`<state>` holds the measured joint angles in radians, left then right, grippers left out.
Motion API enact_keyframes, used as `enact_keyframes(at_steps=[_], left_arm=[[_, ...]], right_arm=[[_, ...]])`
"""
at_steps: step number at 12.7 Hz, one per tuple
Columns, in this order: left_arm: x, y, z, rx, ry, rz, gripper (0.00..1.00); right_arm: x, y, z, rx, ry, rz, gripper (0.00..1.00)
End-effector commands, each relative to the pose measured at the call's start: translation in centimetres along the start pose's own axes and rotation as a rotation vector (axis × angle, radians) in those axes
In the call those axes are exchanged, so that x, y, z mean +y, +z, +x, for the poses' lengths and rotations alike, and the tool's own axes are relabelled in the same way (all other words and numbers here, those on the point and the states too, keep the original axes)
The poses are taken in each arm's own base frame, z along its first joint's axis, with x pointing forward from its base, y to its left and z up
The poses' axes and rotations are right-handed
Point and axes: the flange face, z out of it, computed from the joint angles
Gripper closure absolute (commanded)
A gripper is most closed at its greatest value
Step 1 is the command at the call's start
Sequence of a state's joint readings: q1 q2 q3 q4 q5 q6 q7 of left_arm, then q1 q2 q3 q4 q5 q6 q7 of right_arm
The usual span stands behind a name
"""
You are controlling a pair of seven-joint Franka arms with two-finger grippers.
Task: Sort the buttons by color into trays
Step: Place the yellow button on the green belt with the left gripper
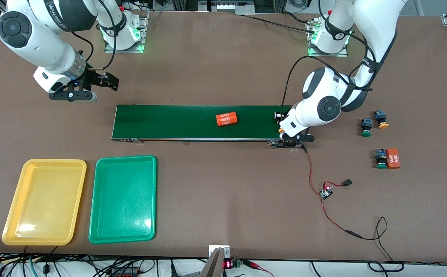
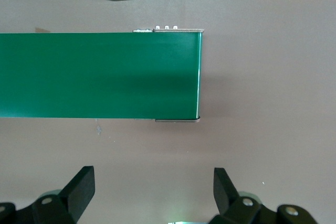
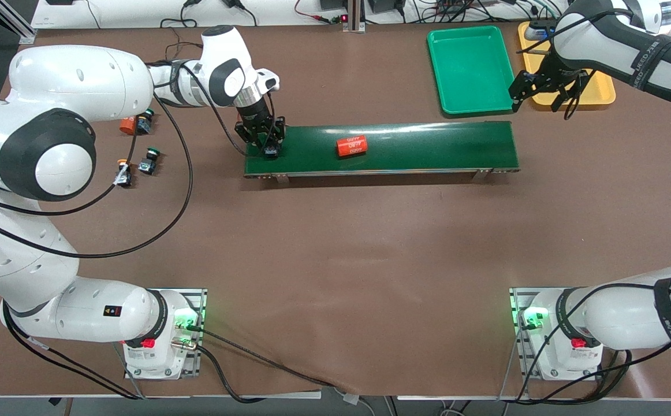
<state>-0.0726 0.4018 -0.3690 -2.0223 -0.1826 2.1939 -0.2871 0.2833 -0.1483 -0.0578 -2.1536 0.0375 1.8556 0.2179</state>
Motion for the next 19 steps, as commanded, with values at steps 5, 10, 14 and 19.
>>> enact_keyframes(at_steps=[5, 10, 14, 19], left_arm=[[-9.5, -12.2, -1.7, 0.004, -0.146, 0.065, 0.0], [-21.7, -11.0, -2.8, -0.146, -0.078, 0.329, 0.0], [-32.3, -8.3, -3.7, -0.17, -0.033, 0.352, 0.0], [-40.9, -3.2, -5.3, -0.021, 0.012, 0.343, 0.0]], right_arm=[[2.6, -0.7, 0.2, -0.009, 0.014, 0.021, 0.0], [3.0, -0.7, -0.1, -0.029, 0.019, 0.02, 0.0], [3.3, -0.6, 0.2, -0.018, 0.025, 0.025, 0.0], [1.7, -0.2, 0.9, 0.007, 0.035, 0.097, 0.0]])
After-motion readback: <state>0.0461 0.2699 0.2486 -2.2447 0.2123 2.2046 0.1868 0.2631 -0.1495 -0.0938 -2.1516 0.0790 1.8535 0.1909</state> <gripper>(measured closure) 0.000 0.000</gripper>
